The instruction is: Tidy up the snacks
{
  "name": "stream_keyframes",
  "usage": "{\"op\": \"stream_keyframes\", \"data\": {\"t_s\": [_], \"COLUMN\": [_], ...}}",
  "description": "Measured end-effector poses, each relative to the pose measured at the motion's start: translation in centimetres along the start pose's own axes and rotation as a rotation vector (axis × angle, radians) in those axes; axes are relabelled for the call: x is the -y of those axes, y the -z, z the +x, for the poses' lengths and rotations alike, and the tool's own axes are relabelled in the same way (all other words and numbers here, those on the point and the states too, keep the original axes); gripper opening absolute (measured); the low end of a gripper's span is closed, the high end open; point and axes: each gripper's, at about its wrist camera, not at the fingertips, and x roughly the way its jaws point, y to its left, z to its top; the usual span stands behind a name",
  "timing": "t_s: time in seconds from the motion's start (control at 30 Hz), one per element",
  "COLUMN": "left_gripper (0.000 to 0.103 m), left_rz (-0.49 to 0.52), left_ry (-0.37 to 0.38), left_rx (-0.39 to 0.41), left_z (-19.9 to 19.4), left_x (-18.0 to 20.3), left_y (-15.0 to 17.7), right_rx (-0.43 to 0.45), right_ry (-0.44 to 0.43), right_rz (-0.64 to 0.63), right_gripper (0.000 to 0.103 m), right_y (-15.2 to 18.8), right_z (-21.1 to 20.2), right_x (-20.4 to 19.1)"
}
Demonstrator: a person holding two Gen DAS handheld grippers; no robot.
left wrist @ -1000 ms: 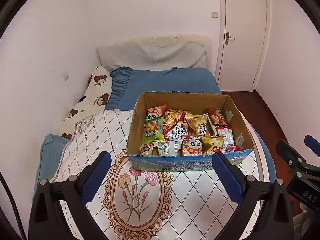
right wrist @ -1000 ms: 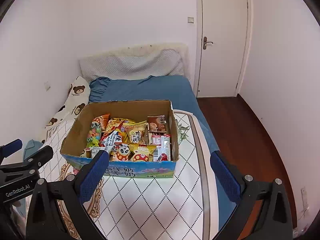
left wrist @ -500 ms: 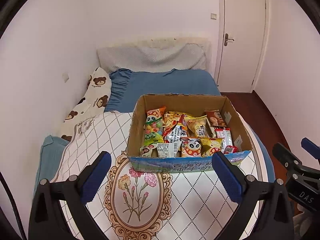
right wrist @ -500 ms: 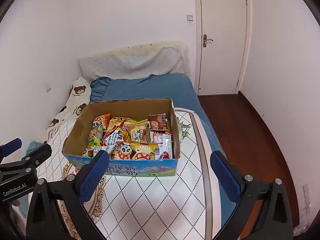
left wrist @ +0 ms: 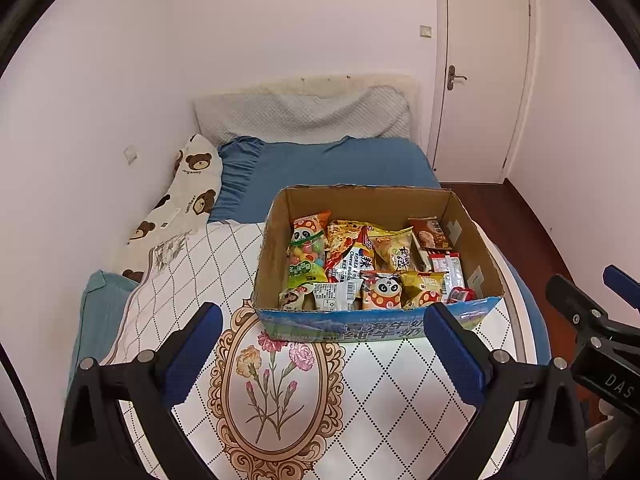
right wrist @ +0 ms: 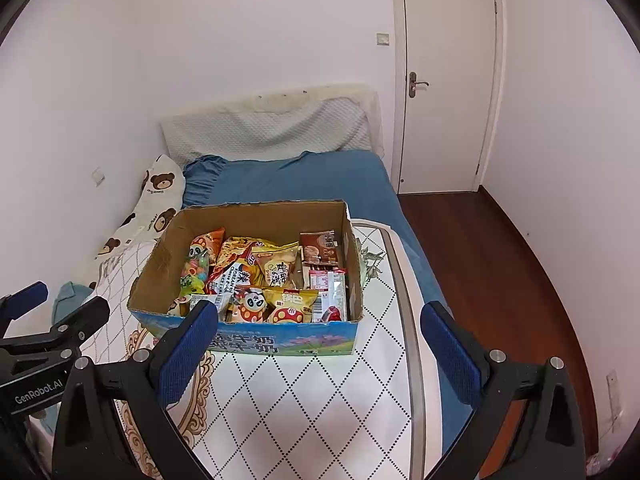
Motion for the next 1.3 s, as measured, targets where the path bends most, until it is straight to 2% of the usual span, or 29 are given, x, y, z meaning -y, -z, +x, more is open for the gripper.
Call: {"op": "stream_keyframes", "data": {"t_s": [1.3], "left_gripper": [0.103], "left_rz": [0.003], "left_ry": [-0.003], "left_rx": [-0.028], "left_z": [0.67], "left_x": [-0.12], "left_y": [0.56], "right_rx": [-0.022], "right_ry": [-0.016], "right_rz": [-0.023], "right_gripper": [0.103], "right_y": [0.02], "right_z": [0.09], "right_x": [-0.49]}}
